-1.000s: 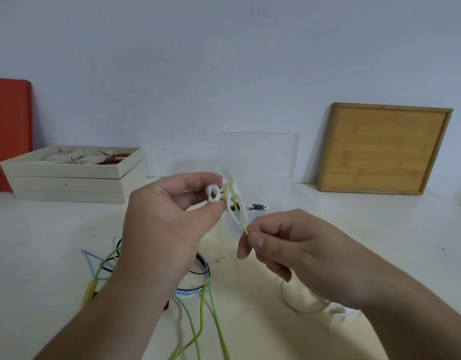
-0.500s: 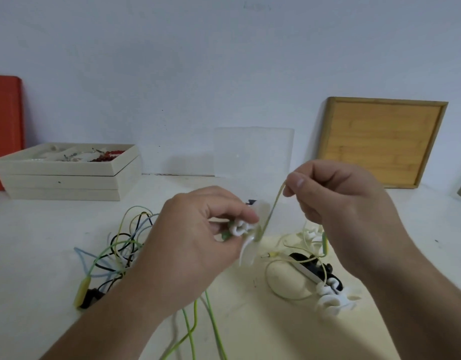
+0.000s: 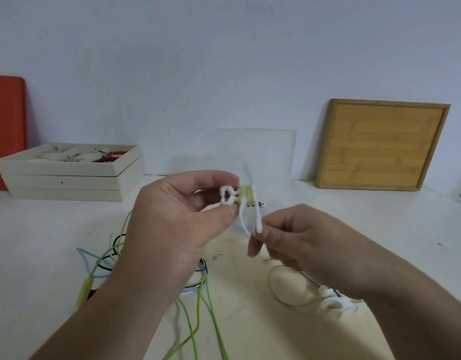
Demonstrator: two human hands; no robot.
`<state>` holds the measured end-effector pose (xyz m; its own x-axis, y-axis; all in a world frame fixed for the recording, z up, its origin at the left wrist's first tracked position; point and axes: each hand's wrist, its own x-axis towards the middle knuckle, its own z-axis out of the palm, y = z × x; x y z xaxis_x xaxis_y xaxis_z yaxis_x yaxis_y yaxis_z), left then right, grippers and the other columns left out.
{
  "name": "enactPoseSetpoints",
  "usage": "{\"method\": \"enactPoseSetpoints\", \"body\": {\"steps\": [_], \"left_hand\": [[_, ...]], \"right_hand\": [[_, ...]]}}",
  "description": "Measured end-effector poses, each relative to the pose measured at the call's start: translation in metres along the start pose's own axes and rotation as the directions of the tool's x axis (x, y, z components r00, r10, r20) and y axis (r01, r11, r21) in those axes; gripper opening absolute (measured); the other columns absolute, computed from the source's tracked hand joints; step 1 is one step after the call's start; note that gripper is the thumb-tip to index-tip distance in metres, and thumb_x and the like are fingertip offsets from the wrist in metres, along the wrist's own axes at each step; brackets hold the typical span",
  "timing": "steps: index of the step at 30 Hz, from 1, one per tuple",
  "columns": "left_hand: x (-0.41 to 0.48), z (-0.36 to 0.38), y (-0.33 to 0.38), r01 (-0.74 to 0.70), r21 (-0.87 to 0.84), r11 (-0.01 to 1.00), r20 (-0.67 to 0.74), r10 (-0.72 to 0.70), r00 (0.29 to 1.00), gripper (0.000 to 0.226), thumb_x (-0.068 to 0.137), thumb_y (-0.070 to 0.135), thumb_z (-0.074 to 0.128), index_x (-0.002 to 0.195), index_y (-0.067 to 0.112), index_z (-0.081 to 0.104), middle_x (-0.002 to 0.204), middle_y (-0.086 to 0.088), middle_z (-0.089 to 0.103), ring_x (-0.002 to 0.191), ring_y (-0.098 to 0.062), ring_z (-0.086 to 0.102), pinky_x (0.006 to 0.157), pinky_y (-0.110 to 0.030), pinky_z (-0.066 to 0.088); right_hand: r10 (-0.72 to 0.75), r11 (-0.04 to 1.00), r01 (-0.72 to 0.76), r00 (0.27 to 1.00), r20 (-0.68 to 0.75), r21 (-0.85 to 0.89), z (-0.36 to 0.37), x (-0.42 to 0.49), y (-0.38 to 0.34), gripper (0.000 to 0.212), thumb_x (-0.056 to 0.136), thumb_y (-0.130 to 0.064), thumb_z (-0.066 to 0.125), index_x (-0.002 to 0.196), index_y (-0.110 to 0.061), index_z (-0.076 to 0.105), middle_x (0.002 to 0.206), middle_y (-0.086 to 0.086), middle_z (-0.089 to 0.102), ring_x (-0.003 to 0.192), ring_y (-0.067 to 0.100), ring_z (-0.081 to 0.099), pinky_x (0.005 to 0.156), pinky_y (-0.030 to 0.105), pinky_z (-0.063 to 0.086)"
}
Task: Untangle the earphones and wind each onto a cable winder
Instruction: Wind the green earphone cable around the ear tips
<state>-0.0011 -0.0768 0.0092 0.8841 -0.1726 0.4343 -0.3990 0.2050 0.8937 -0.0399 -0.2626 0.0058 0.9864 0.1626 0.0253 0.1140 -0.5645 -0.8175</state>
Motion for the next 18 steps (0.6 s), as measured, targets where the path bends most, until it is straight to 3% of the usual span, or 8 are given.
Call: {"method": "enactPoseSetpoints", "body": {"steps": [4,6,9,14,18], "left_hand": [[0.003,-0.003,-0.004,0.033,0.127,0.991,-0.136,-0.016,0.991,0.03,0.074,-0.009,0.075,0.081,0.02,0.078,0.078,0.001,0.078,0.077,-0.016,0.076,0.079,-0.032,0.057],[0.002,-0.002,-0.005,0.027,0.218,0.975,-0.14,0.004,0.99,0.03,0.074,-0.006,0.076,0.081,0.024,0.078,0.076,0.006,0.078,0.073,-0.008,0.074,0.069,-0.022,0.054],[0.001,0.0,-0.006,-0.017,0.332,0.943,-0.096,0.052,0.994,0.034,0.074,-0.007,0.076,0.077,0.027,0.077,0.076,0.015,0.076,0.074,0.001,0.072,0.061,-0.008,0.05],[-0.003,0.001,-0.011,-0.228,0.549,0.804,0.097,0.21,0.973,0.032,0.073,-0.001,0.077,0.08,0.029,0.078,0.086,0.017,0.07,0.081,-0.005,0.07,0.072,-0.022,0.059],[-0.005,0.003,-0.009,-0.224,0.511,0.829,0.198,0.14,0.97,0.031,0.072,-0.004,0.076,0.082,0.026,0.08,0.088,0.015,0.071,0.081,-0.006,0.071,0.072,-0.015,0.056]], "right_hand": [[-0.092,0.994,0.078,0.978,0.185,0.082,0.004,-0.003,-0.003,0.036,0.094,-0.044,0.051,0.093,-0.018,0.076,0.062,-0.004,0.039,0.062,0.023,0.03,0.059,0.039,0.026],[-0.124,0.987,0.103,0.976,0.18,0.122,0.002,-0.004,-0.006,0.035,0.092,-0.044,0.054,0.09,-0.017,0.076,0.059,-0.005,0.036,0.059,0.021,0.028,0.055,0.035,0.025],[-0.17,0.979,0.157,0.982,0.088,0.133,-0.001,-0.006,-0.011,0.031,0.09,-0.041,0.058,0.084,-0.016,0.076,0.055,-0.006,0.032,0.053,0.016,0.025,0.05,0.028,0.023],[-0.204,0.979,0.205,0.97,-0.129,-0.004,-0.003,-0.008,-0.017,0.026,0.094,-0.03,0.065,0.074,-0.017,0.073,0.05,-0.005,0.032,0.044,0.01,0.026,0.044,0.019,0.025],[-0.182,0.983,0.18,0.917,-0.354,-0.04,-0.007,-0.008,-0.017,0.027,0.092,-0.025,0.064,0.067,-0.017,0.073,0.042,-0.011,0.03,0.036,0.006,0.025,0.039,0.012,0.023]]}}
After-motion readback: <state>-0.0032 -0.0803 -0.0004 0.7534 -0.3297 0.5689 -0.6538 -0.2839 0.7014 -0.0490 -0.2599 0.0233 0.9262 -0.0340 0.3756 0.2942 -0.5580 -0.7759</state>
